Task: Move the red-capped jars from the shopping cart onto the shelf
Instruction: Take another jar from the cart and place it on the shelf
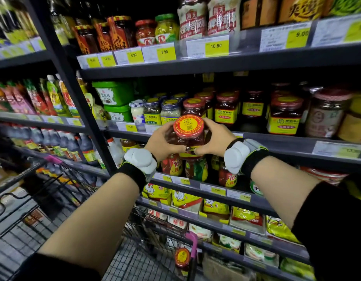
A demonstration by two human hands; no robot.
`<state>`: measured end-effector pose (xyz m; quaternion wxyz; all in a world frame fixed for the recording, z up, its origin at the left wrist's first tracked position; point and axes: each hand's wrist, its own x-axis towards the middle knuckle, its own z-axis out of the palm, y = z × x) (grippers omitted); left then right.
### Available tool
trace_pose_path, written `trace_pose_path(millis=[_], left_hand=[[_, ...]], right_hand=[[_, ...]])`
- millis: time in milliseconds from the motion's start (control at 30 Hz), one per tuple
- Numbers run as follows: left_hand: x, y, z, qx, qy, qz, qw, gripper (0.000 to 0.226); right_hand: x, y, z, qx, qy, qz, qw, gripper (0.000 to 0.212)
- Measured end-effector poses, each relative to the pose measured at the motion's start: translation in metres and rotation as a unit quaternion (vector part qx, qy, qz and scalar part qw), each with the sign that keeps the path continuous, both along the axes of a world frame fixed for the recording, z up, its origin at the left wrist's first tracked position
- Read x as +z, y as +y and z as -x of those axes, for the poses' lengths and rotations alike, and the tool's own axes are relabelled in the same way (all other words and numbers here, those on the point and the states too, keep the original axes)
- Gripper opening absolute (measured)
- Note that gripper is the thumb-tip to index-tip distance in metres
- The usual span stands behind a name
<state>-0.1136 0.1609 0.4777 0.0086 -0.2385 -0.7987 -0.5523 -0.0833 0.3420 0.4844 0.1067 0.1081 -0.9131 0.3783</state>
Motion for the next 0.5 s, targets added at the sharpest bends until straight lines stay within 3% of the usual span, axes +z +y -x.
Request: trace_pose_path(millis=[500], left_hand=[[0.023, 0.048, 0.01, -0.044, 0.075, -0.043, 0.995, 0.085]], right_hand=[[0.017, 0.041, -0.004, -0.078, 0.089, 0.05, 0.992, 0.085]])
